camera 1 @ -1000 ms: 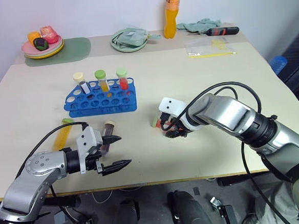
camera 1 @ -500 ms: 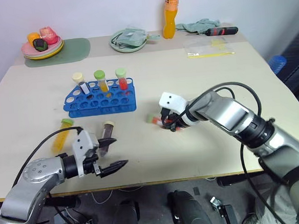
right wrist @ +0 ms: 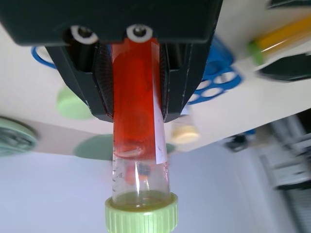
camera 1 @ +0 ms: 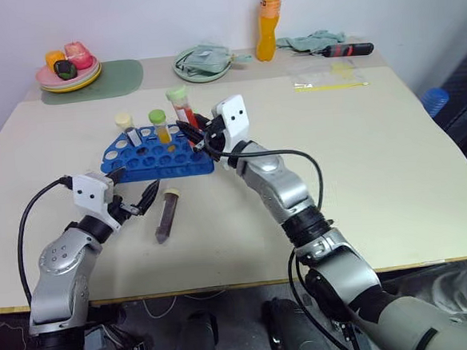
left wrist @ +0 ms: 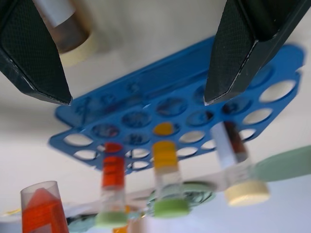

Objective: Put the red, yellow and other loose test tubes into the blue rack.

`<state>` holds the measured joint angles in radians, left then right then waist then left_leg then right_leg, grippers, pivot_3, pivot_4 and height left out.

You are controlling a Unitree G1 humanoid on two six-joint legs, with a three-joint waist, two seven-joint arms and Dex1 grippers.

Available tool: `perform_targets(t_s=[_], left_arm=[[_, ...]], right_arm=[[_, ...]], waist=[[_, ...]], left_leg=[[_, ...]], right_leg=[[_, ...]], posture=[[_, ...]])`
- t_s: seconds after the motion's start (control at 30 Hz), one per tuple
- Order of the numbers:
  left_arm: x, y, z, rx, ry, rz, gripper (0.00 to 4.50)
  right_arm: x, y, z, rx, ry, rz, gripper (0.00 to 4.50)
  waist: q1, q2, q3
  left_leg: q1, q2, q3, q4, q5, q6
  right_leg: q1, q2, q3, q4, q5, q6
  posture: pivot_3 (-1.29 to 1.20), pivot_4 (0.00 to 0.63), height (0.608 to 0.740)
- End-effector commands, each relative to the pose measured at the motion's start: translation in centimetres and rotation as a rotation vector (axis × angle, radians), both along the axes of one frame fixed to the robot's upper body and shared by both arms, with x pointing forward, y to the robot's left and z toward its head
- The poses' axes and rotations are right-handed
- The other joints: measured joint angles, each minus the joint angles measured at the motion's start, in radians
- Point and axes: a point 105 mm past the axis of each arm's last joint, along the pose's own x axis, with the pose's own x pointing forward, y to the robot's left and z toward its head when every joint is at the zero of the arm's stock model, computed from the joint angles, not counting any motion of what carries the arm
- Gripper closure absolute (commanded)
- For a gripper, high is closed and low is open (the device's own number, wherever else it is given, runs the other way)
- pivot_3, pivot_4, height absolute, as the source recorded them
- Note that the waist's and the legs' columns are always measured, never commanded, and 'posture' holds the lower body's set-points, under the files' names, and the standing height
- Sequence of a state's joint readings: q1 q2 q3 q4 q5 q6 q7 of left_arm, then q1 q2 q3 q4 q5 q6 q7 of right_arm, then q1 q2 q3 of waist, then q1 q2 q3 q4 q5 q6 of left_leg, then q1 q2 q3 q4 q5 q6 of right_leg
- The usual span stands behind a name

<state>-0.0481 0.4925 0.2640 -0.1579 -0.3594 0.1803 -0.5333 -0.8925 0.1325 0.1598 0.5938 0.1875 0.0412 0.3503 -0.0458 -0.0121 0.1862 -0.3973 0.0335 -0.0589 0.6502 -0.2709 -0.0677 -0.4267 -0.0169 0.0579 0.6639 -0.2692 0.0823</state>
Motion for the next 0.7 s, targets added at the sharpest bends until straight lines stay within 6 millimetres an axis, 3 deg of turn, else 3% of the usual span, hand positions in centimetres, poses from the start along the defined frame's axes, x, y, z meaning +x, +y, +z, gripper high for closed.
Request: perform_targets(t_s=[0.03,0.4,0.7], left_arm=[[-0.6,0.6,1.4,0.019,-0.055,0.002,0.0],[-1.7,-0.1,0.5,0.007,-0.006,-0.048,0.0],[-1.6,-0.7,0.8,-0.001,0.0,-0.065,0.0]], right_arm=[[0.1,0.8,1.7,0.038,-0.081,0.0,3.71],[0.5,2.1,-0.7,0.013,-0.045,-0.009,3.71],[0.9,2.8,-1.2,0.003,-0.03,-0.034,3.71]], waist=[[-0.001,0.0,0.0],[-0.002,0.0,0.0],[-0.004,0.0,0.0]], left_leg=[[0.0,0.0,0.0,0.0,0.0,0.0],[0.001,0.0,0.0,-0.001,0.0,0.0],[0.001,0.0,0.0,-0.001,0.0,0.0]], right_leg=[[0.0,0.0,0.0,0.0,0.0,0.0],[0.0,0.0,0.0,0.0,0.0,0.0],[0.0,0.0,0.001,0.001,0.0,0.0]], posture=[[0.0,0.15,0.74],[0.0,0.15,0.74],[0.0,0.15,0.74]])
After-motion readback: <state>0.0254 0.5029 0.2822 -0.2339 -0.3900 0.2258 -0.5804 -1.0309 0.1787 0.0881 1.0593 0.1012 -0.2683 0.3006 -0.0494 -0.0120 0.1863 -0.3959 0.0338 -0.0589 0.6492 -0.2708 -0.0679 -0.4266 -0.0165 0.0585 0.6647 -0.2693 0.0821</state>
